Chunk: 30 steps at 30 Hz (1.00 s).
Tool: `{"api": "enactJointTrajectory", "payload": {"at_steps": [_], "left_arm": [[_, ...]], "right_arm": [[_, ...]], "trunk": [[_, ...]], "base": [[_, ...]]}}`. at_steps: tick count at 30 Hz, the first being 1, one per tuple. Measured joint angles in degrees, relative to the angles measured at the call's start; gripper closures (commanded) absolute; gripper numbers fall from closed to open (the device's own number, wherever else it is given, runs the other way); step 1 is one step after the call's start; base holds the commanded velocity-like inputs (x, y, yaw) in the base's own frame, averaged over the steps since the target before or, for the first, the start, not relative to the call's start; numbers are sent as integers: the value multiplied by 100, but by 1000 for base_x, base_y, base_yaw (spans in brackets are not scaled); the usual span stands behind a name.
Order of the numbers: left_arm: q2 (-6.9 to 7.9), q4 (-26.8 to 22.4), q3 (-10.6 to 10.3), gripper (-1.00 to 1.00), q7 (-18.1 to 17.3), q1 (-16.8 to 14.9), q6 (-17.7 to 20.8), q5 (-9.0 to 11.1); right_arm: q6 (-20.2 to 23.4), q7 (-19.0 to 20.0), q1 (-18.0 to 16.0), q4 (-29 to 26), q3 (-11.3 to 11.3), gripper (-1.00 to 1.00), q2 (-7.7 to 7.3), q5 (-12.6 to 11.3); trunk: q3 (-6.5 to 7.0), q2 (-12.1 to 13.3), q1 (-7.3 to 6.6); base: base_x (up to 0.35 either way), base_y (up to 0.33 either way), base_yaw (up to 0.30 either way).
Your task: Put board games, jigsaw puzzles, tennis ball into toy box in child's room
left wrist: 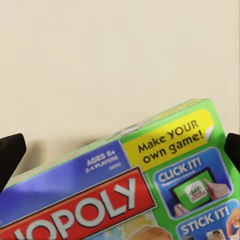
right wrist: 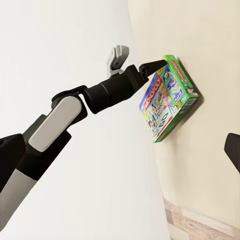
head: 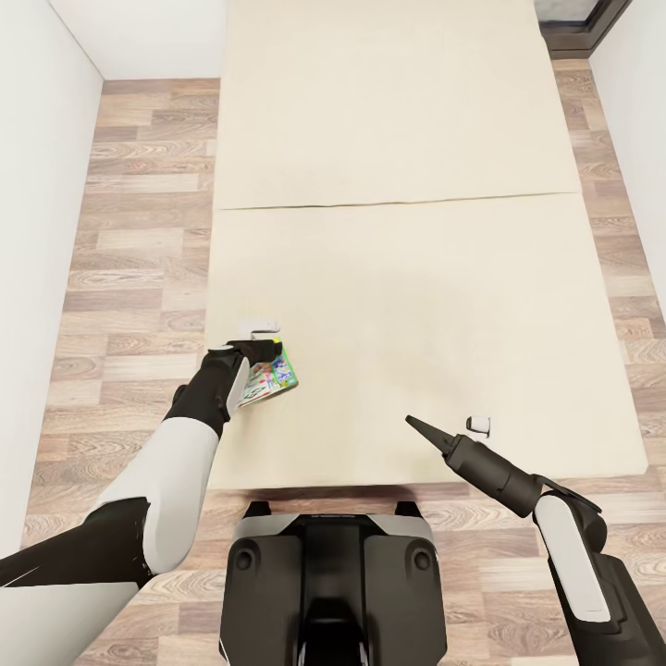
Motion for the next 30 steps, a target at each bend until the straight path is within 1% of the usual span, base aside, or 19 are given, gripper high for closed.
{"api": "enactJointTrajectory", "payload": {"at_steps": [12,20,26,30], "left_arm": [[0,-2,-5,-100,-9,0,-2,-1],[1,-2,-5,-100,-8,0,-2,-7],[0,1,-4,-100,-9,0,-9,-4],[0,77,-14,-100,-14,0,-196,76]], "right_arm": [[0,0,0,3,2,-100,3,0],[-4,0,0,4,156,-100,3,8],[-7,0,0,1,187,-100,3,9],[-3,-27,0,0,194,-100,3,9]], "trunk": [[0,0,0],[0,0,0],[0,0,0],[0,0,0]], "base": [[0,0,0],[0,0,0],[0,0,0],[0,0,0]]}}
